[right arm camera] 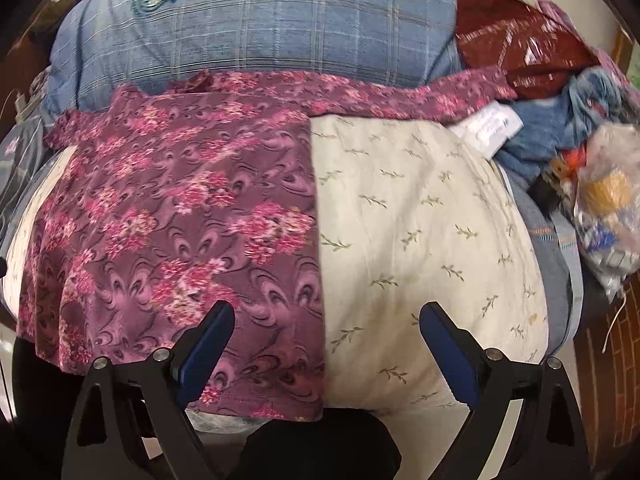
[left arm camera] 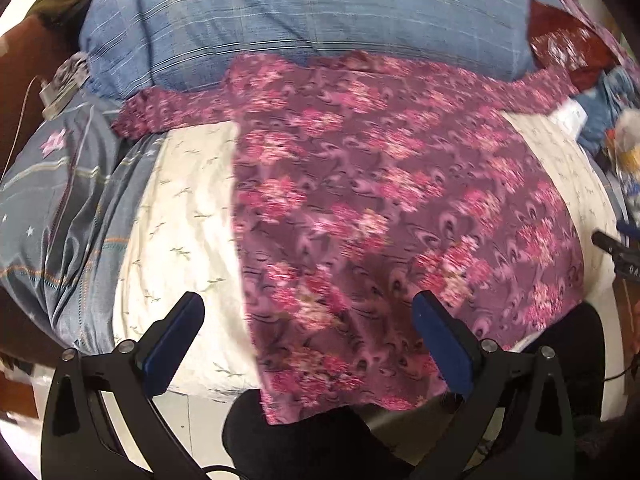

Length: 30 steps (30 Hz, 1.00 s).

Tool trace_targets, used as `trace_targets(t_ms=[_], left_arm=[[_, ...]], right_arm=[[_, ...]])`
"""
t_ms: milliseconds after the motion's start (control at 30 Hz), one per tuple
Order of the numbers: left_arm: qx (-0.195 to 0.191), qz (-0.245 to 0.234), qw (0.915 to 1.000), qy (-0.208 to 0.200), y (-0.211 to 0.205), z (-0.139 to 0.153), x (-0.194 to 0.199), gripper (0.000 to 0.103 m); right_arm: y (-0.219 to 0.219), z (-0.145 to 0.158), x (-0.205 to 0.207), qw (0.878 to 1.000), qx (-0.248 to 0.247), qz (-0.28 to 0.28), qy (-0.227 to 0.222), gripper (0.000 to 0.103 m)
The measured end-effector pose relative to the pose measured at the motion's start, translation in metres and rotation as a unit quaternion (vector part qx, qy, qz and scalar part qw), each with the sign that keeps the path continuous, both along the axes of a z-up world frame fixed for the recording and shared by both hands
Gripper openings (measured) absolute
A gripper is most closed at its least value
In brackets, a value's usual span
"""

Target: Fold small clothes

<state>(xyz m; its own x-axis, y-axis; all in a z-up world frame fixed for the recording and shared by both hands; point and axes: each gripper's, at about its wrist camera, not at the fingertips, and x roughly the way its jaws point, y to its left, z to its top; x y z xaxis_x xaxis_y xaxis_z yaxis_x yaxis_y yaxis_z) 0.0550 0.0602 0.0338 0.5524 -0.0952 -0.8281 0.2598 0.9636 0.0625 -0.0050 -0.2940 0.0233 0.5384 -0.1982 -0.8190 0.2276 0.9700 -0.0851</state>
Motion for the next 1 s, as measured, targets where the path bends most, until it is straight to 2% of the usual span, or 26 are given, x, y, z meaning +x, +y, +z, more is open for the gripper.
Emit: trace_targets(t_ms=[133, 267, 333, 433, 500, 567, 600, 633, 667, 700, 733, 767, 867, 900, 1000], left_arm=[[-0.008, 0.05, 0.9986, 0.012, 0.031, -0.002, 0.015, 0.103], [-0.011, 0.107, 0.9925, 0.058, 0.06, -0.022, 0.032, 0.103], [-0.03, 0.124, 0.9876, 0.092, 0.07, -0.035, 0.037, 0.103], [-0.065, 0.126, 0.9781, 0.153, 0.075, -0.058, 0.038, 0.103], [-0.078, 0.116, 0.9736, 0.18, 0.069, -0.069, 0.037, 0.103], [-0.09, 0.098, 0.9705, 0.201, 0.059, -0.079, 0.034, 0.103], [-0.095, 0.092, 0.9701, 0.204, 0.055, -0.081, 0.032, 0.093], [-0.1, 0.086, 0.9696, 0.206, 0.05, -0.084, 0.03, 0.073], [-0.097, 0.084, 0.9695, 0.209, 0.047, -0.087, 0.03, 0.058], [-0.083, 0.086, 0.9708, 0.208, 0.044, -0.087, 0.031, 0.034], [-0.073, 0.088, 0.9738, 0.197, 0.042, -0.085, 0.03, 0.018], [-0.09, 0.085, 0.9729, 0.195, 0.044, -0.082, 0.029, 0.005], [-0.128, 0.101, 0.9651, 0.205, 0.056, -0.072, 0.027, 0.003], [-0.136, 0.106, 0.9636, 0.205, 0.061, -0.067, 0.024, 0.003], [-0.15, 0.111, 0.967, 0.174, 0.08, -0.042, 0.007, 0.003]], right_arm=[[-0.018, -0.01, 0.002, 0.999, 0.042, -0.019, 0.01, 0.094], [-0.022, -0.03, 0.01, 0.996, 0.077, -0.011, 0.034, 0.094], [-0.02, -0.043, 0.014, 0.995, 0.092, -0.005, 0.05, 0.093], [-0.012, -0.06, 0.019, 0.99, 0.121, 0.008, 0.072, 0.091], [-0.005, -0.063, 0.017, 0.991, 0.114, 0.018, 0.07, 0.09], [0.003, -0.061, 0.014, 0.992, 0.1, 0.035, 0.063, 0.077], [0.005, -0.06, 0.013, 0.993, 0.092, 0.04, 0.06, 0.064], [0.006, -0.059, 0.012, 0.994, 0.083, 0.045, 0.058, 0.054], [0.006, -0.058, 0.01, 0.994, 0.08, 0.05, 0.053, 0.047], [0.006, -0.057, 0.009, 0.994, 0.081, 0.053, 0.048, 0.023], [0.004, -0.055, 0.008, 0.993, 0.092, 0.062, 0.039, 0.005], [0.001, -0.054, 0.007, 0.992, 0.103, 0.068, 0.036, 0.005], [-0.006, -0.047, 0.003, 0.988, 0.129, 0.075, 0.025, 0.004], [-0.012, -0.037, -0.002, 0.986, 0.15, 0.072, 0.009, 0.004], [-0.029, -0.006, -0.022, 0.982, 0.174, 0.062, -0.036, 0.004]])
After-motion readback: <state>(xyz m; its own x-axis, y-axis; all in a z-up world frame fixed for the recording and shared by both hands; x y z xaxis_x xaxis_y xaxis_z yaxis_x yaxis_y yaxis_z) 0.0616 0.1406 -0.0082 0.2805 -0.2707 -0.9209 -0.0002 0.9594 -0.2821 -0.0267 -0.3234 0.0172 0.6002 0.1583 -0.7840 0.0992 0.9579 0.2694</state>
